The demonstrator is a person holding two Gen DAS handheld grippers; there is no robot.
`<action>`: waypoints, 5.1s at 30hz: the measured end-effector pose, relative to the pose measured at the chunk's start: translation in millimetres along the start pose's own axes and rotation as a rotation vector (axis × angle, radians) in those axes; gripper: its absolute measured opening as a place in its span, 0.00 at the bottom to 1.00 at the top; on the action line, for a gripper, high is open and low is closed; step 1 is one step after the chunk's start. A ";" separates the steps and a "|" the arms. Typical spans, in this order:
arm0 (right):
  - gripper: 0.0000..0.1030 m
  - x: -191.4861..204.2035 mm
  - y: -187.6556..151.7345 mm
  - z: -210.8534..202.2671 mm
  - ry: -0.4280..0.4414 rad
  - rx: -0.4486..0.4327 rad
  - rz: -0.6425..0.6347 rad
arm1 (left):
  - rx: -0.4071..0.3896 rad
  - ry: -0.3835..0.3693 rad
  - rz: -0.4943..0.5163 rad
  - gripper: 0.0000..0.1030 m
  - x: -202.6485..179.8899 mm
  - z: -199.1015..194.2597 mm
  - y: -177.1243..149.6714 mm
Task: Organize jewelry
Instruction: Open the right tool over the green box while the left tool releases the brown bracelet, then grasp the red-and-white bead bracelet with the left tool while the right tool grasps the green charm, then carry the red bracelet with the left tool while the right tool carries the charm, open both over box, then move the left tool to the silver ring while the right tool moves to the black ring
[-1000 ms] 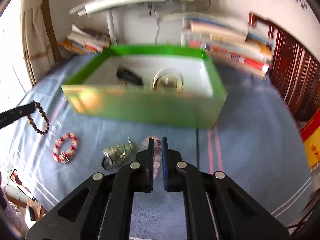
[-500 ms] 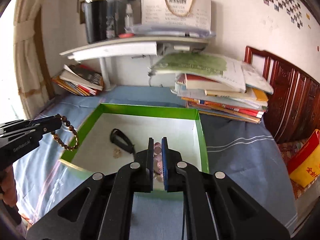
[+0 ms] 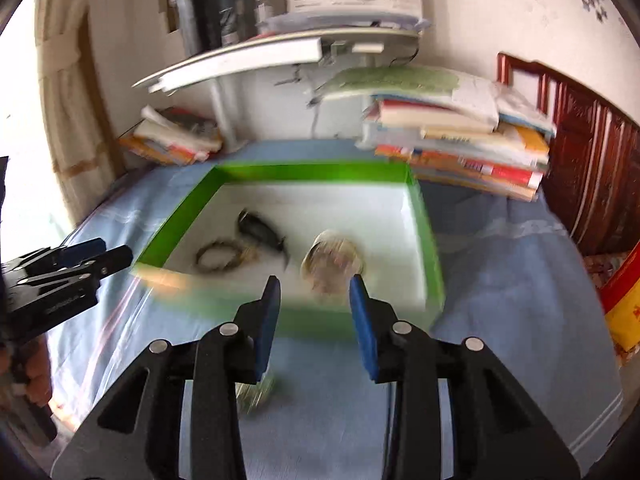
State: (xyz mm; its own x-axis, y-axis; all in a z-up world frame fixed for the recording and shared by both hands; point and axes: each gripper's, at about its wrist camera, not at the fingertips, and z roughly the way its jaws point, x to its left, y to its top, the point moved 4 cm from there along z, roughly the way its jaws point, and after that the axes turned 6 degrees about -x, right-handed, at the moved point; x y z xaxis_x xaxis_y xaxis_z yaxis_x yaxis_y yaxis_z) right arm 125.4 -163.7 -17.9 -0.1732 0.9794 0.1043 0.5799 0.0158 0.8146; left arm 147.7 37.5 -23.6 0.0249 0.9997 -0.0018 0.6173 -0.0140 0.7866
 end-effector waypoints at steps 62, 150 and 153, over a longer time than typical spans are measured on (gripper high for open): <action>0.06 -6.8 -61.0 3.3 -0.028 0.105 0.077 | 0.093 -0.020 -0.051 0.08 2.6 -16.9 -75.2; 0.47 41.0 -81.8 26.4 0.113 0.233 -0.026 | 0.145 -0.023 0.022 0.67 -0.9 -8.3 -92.3; 0.47 53.6 -86.5 26.2 0.126 0.244 -0.059 | 0.147 -0.044 0.039 0.68 -8.4 -9.4 -97.8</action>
State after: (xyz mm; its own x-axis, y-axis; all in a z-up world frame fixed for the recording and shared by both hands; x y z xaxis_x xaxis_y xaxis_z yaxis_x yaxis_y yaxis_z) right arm 86.9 -107.3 -97.7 -0.3010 0.9428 0.1434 0.7381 0.1351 0.6611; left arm 79.8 30.7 -94.6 0.0836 0.9965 -0.0020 0.7238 -0.0593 0.6875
